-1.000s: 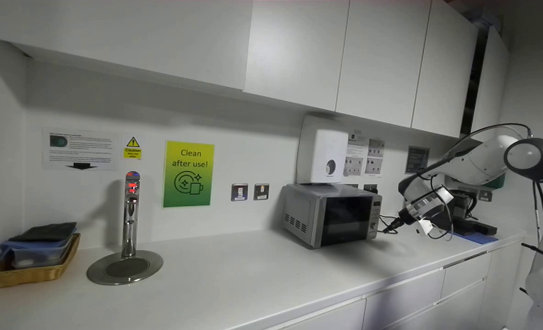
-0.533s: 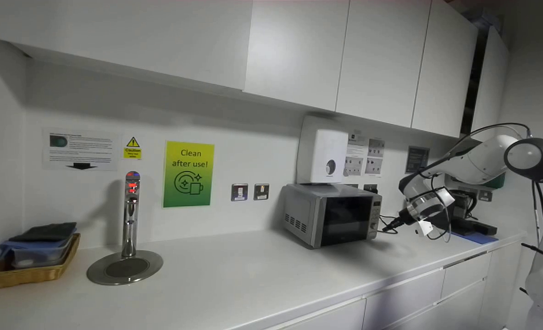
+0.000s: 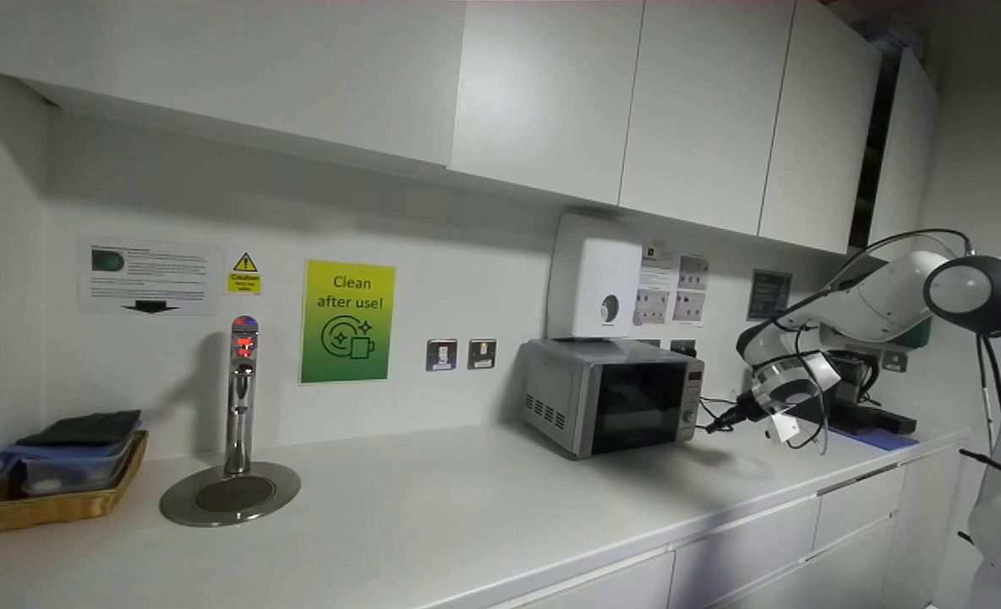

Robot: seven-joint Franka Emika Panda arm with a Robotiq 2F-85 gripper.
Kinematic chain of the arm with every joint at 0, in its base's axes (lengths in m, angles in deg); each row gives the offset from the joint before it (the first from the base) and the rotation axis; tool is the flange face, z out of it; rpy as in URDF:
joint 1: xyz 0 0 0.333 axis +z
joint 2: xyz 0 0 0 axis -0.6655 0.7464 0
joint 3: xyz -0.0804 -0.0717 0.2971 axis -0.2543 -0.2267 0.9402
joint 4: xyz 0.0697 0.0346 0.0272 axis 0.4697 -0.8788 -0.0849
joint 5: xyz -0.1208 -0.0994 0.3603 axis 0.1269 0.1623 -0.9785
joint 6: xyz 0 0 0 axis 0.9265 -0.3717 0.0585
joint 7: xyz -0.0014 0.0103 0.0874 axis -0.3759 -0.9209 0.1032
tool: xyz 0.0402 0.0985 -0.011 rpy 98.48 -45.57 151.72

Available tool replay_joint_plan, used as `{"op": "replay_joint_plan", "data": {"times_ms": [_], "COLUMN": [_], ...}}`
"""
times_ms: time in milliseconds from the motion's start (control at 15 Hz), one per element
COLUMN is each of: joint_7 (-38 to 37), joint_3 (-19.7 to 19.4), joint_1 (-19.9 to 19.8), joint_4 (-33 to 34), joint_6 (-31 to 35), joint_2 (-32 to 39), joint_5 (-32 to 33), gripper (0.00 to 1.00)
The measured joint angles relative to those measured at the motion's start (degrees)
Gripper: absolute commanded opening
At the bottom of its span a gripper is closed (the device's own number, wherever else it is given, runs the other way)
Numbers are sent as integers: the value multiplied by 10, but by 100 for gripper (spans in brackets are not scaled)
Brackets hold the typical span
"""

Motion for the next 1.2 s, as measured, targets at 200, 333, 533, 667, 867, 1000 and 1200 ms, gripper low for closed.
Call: {"op": "replay_joint_plan", "data": {"times_ms": [200, 333, 533, 667, 867, 1000, 1200], "joint_7": [29, 49, 83, 100, 115, 125, 129], "joint_3": [0, 0, 0, 0, 0, 0, 0], "joint_1": [0, 0, 0, 0, 0, 0, 0], "joint_4": [2, 5, 7, 8, 8, 8, 8], "joint_6": [1, 2, 6, 8, 10, 11, 12], "joint_2": [1, 2, 2, 2, 2, 2, 2], "joint_5": [-46, -75, -112, -132, -153, -166, -175], "gripper": [0, 0, 0, 0, 0, 0, 1]}}
